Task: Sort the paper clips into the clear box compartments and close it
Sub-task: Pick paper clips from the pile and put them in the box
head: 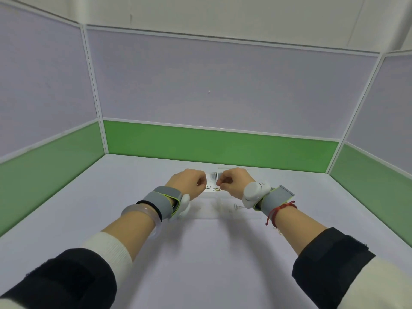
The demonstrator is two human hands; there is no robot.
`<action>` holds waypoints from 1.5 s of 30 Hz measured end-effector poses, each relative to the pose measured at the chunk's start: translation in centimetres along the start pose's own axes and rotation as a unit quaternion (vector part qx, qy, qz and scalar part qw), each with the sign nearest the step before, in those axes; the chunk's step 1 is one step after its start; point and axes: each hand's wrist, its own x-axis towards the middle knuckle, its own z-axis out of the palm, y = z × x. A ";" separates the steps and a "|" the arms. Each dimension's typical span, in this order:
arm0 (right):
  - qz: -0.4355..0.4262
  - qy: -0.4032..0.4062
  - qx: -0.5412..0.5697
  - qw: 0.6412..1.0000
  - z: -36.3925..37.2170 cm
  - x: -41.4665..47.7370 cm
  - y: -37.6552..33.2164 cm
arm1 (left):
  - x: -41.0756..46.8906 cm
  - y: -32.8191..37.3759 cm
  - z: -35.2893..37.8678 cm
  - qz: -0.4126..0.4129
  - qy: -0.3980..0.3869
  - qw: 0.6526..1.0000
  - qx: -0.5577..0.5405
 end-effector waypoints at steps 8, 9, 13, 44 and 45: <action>0.029 -0.007 -0.015 0.999 -0.7 -0.4 1.0 | 0.3 -0.1 0.6 -0.005 -0.033 0.999 0.041; 0.037 -0.008 -0.019 0.999 -0.9 -0.6 1.5 | 0.3 0.1 0.8 -0.005 -0.037 0.998 0.043; 0.055 -0.011 -0.028 0.998 -1.5 -1.5 3.0 | 0.6 1.3 1.4 0.007 -0.054 0.998 0.033; 0.110 -0.089 -0.121 0.983 -1.9 -6.2 13.5 | 1.8 14.7 10.0 0.159 -0.152 0.975 0.007; 0.110 -0.092 -0.123 0.982 -2.0 -6.1 13.6 | 1.8 14.9 10.0 0.164 -0.156 0.974 0.006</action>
